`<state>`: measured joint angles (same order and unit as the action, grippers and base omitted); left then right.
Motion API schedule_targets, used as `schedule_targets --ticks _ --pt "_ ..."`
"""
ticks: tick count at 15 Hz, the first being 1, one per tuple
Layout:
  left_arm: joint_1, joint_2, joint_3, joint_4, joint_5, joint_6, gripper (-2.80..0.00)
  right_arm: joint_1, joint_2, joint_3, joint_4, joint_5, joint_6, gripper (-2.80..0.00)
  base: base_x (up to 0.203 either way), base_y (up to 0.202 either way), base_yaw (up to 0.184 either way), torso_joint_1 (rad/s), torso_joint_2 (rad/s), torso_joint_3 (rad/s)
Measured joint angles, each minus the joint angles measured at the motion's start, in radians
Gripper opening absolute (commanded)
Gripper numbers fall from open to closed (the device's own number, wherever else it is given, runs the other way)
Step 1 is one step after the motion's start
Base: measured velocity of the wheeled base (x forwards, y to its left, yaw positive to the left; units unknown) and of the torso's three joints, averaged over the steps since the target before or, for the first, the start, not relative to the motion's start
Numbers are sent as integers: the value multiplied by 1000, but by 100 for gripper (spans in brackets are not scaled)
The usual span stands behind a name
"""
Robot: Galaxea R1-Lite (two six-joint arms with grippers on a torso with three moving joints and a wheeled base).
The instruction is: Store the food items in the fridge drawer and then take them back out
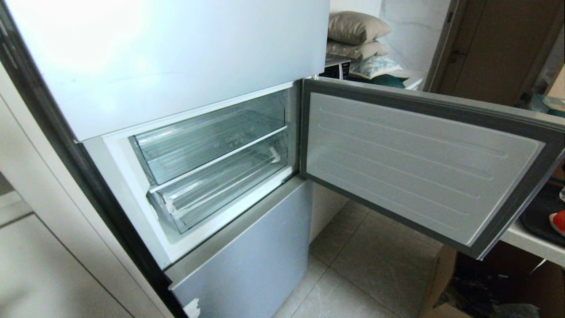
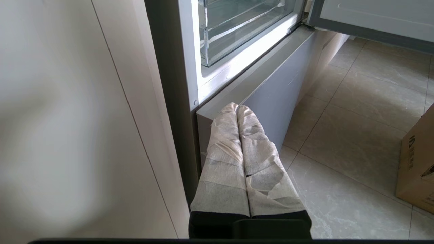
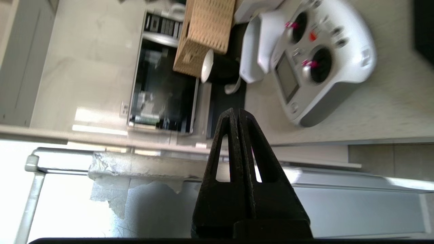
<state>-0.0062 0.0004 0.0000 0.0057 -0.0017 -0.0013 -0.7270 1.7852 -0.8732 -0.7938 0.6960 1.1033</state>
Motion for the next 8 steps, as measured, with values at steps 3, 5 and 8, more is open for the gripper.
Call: schedule_targets --ticks 3,5,8 --pt "0 0 0 0 0 0 -280 16 11 -28 1 42 14 -280 0 0 0 0 0 0" --pt "0 0 0 0 0 0 -280 20 10 -32 16 95 14 -280 0 0 0 0 0 0" --pt "0 0 0 0 0 0 -280 20 -14 -25 120 178 13 -280 0 0 0 0 0 0"
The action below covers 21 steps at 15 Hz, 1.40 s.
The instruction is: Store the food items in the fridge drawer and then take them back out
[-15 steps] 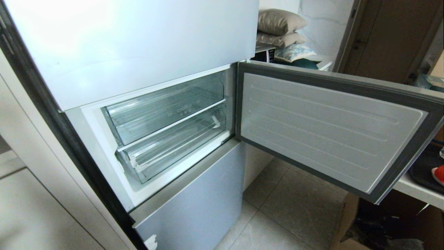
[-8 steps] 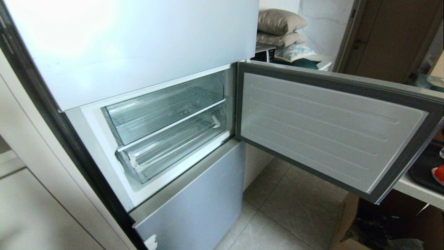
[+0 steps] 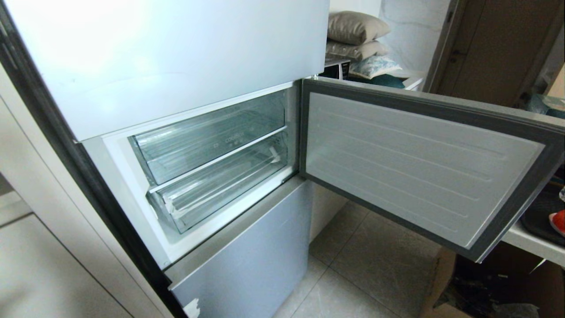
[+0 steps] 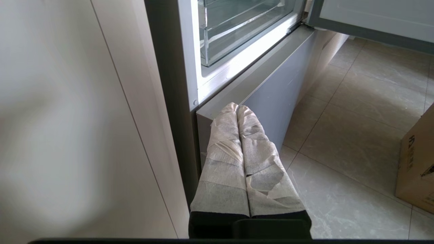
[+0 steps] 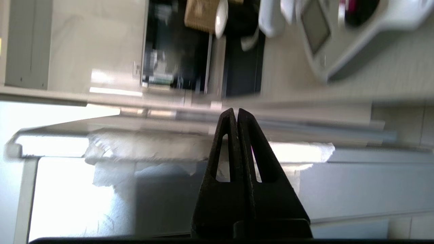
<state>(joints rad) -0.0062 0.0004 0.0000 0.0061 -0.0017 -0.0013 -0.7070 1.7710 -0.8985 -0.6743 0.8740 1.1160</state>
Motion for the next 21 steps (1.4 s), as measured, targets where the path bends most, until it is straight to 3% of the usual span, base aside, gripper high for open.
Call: schedule_targets --ticks 5,8,11,12,14,17,19,21 --pt "0 0 0 0 0 0 -280 0 -112 80 19 57 -2 -280 0 0 0 0 0 0" --pt "0 0 0 0 0 0 -280 -5 -282 167 17 91 -1 -280 0 0 0 0 0 0" --pt "0 0 0 0 0 0 -280 -6 -493 226 11 76 2 -280 0 0 0 0 0 0" --pt "0 0 0 0 0 0 -280 -7 -551 228 2 31 1 -280 0 0 0 0 0 0" --pt "0 0 0 0 0 0 -280 -8 -612 202 -19 -136 -18 -280 0 0 0 0 0 0" --pt "0 0 0 0 0 0 -280 29 -601 186 23 -432 -138 -280 0 0 0 0 0 0" --pt "0 0 0 0 0 0 -280 163 -566 201 105 -600 -223 -280 0 0 0 0 0 0" --pt "0 0 0 0 0 0 -280 329 -522 238 133 -711 -264 -280 0 0 0 0 0 0"
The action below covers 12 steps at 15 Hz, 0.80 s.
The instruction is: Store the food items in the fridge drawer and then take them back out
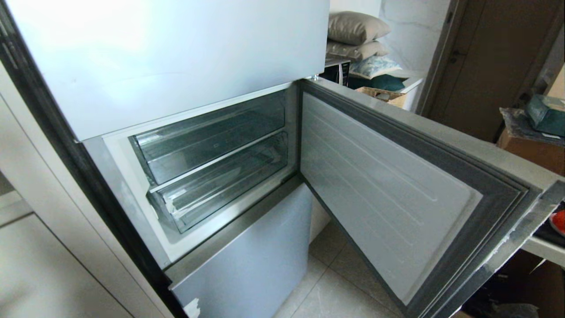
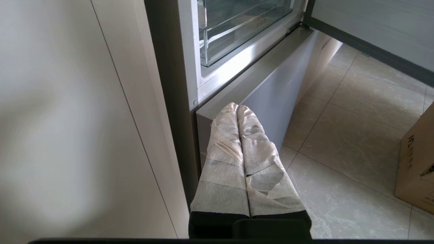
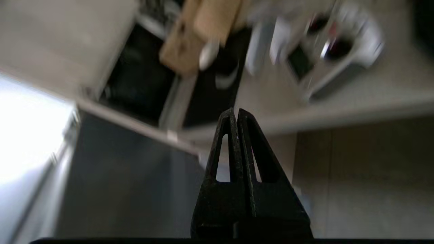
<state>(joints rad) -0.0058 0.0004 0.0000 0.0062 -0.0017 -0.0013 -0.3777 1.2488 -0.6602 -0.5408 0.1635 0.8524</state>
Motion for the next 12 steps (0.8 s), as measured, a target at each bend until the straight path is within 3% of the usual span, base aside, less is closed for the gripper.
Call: schedule_targets --ticks 4,7,12 --pt "0 0 0 0 0 0 -280 312 138 35 -17 -81 -24 -280 0 0 0 0 0 0" --pt "0 0 0 0 0 0 -280 448 270 -23 -30 -102 -83 -280 0 0 0 0 0 0" --pt "0 0 0 0 0 0 -280 646 516 -184 -216 -122 -229 -280 0 0 0 0 0 0"
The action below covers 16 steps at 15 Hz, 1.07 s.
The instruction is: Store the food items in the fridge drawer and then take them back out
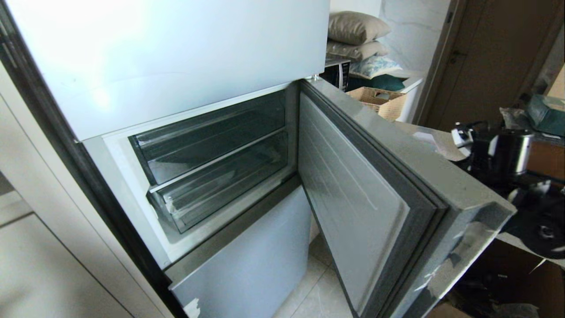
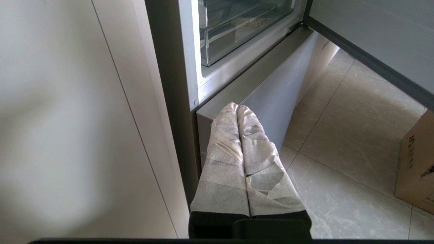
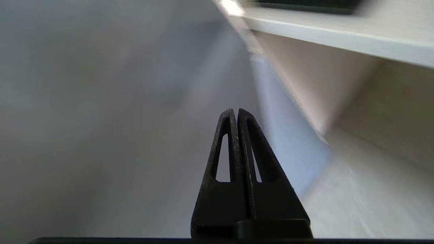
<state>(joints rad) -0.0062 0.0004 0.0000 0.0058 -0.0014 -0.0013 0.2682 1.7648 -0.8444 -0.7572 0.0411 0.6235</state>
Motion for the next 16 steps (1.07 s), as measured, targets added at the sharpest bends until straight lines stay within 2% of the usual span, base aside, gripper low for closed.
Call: schedule_targets --ticks 5,6,8,10,12,14,16 --pt "0 0 0 0 0 0 -280 195 227 -311 -31 13 -1 -280 0 0 0 0 0 0" --pt "0 0 0 0 0 0 -280 227 254 -344 -32 42 21 -280 0 0 0 0 0 0" --pt "1 0 0 0 0 0 -280 261 268 -369 -36 192 124 -280 0 0 0 0 0 0" --pt "0 0 0 0 0 0 -280 264 225 -337 -40 328 237 -280 0 0 0 0 0 0" --pt "0 0 0 0 0 0 -280 248 144 -261 -47 349 259 -280 0 0 0 0 0 0" --pt "0 0 0 0 0 0 -280 229 26 -163 -49 348 233 -280 0 0 0 0 0 0" --pt "0 0 0 0 0 0 -280 211 -111 -17 -46 324 137 -280 0 0 0 0 0 0"
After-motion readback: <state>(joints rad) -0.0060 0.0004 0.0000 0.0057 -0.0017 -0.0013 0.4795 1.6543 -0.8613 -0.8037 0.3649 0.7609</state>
